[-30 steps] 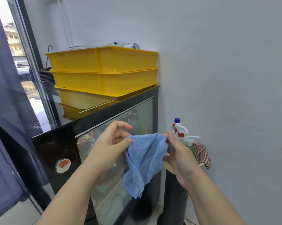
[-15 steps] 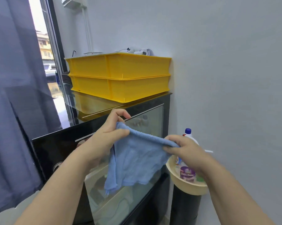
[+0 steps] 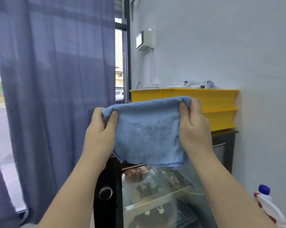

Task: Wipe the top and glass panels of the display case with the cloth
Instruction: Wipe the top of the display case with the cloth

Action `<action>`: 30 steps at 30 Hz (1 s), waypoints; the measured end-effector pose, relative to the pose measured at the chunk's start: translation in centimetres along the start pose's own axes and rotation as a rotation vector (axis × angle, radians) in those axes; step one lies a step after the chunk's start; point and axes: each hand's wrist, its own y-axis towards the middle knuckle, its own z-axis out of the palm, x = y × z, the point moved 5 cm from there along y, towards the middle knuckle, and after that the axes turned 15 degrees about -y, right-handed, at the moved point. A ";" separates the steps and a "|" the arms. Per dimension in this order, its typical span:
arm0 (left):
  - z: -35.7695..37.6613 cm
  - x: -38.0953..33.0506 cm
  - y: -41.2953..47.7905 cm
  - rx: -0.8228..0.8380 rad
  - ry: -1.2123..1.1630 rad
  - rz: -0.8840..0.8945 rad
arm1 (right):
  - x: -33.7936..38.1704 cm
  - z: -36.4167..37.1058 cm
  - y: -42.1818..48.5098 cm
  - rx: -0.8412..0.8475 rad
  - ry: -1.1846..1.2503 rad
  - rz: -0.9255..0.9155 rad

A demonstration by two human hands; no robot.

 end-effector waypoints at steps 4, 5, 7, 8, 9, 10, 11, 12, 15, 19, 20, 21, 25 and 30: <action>-1.2 1.0 4.2 0.051 0.290 -0.026 | -0.1 5.3 4.0 0.261 -0.106 0.035; -1.3 1.8 5.7 0.100 0.347 -0.061 | -0.7 7.4 5.0 0.373 -0.167 0.061; -1.8 3.7 8.3 0.202 0.448 -0.119 | -2.0 11.5 6.1 0.602 -0.334 0.081; -2.1 4.8 9.2 0.262 0.510 -0.159 | -2.6 13.1 6.1 0.682 -0.429 0.077; -2.6 6.0 9.8 0.325 0.581 -0.210 | -3.1 14.3 5.9 0.722 -0.522 0.048; -3.3 7.4 10.3 0.376 0.646 -0.257 | -3.4 15.2 5.5 0.728 -0.600 -0.013; -4.2 8.7 10.7 0.409 0.700 -0.275 | -3.2 16.0 4.9 0.722 -0.615 -0.087; -5.1 9.7 11.2 0.424 0.722 -0.258 | -2.7 16.9 4.3 0.739 -0.550 -0.162; -6.6 12.6 12.7 0.463 0.655 -0.135 | -0.3 20.1 0.4 1.054 -0.349 -0.349; -7.0 17.0 15.5 0.645 0.668 -0.022 | -0.8 23.7 -4.0 1.395 -0.594 -0.738; -6.5 17.4 14.8 0.702 0.707 0.018 | -1.9 22.1 -3.8 1.424 -0.564 -0.706; -6.4 17.9 14.2 0.741 0.720 0.052 | -3.1 20.8 -3.3 1.451 -0.520 -0.581; -7.7 21.7 14.8 0.891 0.565 -0.008 | -5.3 23.9 -0.6 1.412 -0.658 -0.217; -7.6 22.6 18.0 0.901 0.286 -0.051 | -0.3 25.2 -5.2 1.490 -0.589 -0.500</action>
